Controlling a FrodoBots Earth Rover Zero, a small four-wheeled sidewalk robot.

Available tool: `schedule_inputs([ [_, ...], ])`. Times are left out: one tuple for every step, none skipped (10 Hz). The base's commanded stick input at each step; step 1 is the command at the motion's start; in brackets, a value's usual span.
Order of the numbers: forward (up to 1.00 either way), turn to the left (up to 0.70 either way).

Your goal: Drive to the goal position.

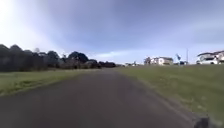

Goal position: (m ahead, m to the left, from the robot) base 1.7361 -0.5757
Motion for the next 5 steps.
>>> schedule_inputs([
  [1.00,0.05],
  [1.00,0.03],
  [1.00,0.00],
  [1.00,0.00],
  [1.00,0.00],
])
